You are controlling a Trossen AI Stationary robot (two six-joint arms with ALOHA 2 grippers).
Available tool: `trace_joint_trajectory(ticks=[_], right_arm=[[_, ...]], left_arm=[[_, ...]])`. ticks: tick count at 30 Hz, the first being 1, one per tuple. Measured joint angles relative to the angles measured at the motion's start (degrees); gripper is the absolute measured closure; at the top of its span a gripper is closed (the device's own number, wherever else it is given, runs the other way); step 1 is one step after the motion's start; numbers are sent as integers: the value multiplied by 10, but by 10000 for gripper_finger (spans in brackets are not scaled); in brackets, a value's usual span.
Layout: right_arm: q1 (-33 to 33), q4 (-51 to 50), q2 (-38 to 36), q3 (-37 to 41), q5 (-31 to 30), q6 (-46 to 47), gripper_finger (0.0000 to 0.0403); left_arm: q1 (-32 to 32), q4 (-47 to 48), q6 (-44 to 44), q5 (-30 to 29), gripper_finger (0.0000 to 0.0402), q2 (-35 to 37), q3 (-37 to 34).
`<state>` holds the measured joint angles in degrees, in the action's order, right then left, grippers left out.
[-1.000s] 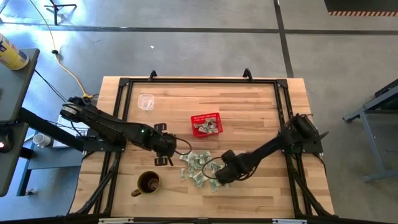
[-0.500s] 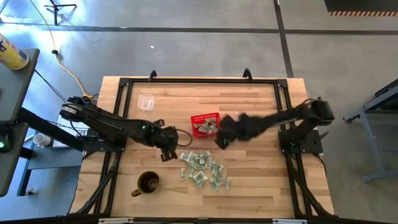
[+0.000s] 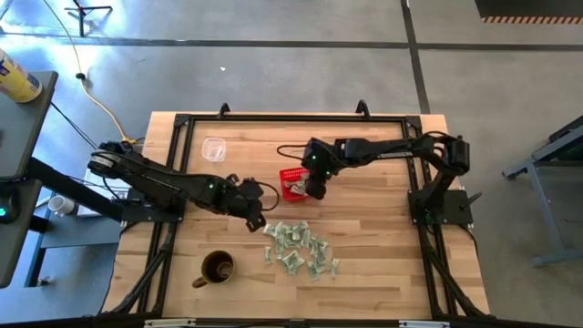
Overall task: Pick and place items into bin
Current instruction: Put the green stevia packet into the red bin
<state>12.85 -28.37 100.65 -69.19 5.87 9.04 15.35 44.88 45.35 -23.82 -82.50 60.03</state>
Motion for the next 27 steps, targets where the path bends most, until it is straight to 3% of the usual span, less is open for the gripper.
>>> trace_joint_trajectory(ticks=[6,11,15,20,23,27], right_arm=[[-5,-16,-51,0,-17,-116,110],[-22,-62,-113,0,-68,-195,42],[-21,-112,-145,0,-128,-181,26],[-19,-157,-157,0,-126,-107,28],[-20,-189,-157,7,-129,-76,29],[-22,-202,-183,56,-160,-32,29]], left_arm=[[5,-49,-153,116,134,-66,0],[6,-109,-306,124,127,-152,0],[-14,-156,-319,167,136,-203,0],[-31,-170,-355,201,165,-221,3],[-43,-168,-397,216,215,-222,3],[-58,-156,-440,222,323,-223,3]])
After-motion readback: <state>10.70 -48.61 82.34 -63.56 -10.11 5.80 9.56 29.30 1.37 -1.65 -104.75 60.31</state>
